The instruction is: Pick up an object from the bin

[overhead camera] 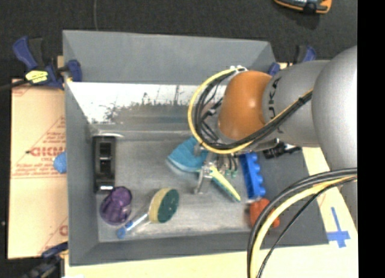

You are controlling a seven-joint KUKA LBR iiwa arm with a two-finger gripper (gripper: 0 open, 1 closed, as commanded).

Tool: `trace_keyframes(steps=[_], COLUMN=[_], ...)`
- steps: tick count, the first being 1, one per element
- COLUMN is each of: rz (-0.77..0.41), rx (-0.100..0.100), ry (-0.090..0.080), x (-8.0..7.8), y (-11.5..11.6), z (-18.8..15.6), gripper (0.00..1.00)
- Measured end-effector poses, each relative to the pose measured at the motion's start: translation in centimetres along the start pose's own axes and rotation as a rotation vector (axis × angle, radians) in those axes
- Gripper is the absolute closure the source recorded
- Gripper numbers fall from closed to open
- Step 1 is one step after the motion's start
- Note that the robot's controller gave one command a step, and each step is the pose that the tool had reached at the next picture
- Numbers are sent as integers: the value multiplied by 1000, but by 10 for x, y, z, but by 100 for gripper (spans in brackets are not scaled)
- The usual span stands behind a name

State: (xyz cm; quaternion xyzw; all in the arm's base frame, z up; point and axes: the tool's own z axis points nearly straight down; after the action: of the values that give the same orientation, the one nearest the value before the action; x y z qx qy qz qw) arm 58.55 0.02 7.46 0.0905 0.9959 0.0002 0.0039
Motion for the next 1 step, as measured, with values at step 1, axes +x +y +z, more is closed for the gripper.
trace_keyframes(steps=[1], rz=[329], rx=[-12], ry=[-21], x=[-8], y=[6], z=[4], gripper=[0])
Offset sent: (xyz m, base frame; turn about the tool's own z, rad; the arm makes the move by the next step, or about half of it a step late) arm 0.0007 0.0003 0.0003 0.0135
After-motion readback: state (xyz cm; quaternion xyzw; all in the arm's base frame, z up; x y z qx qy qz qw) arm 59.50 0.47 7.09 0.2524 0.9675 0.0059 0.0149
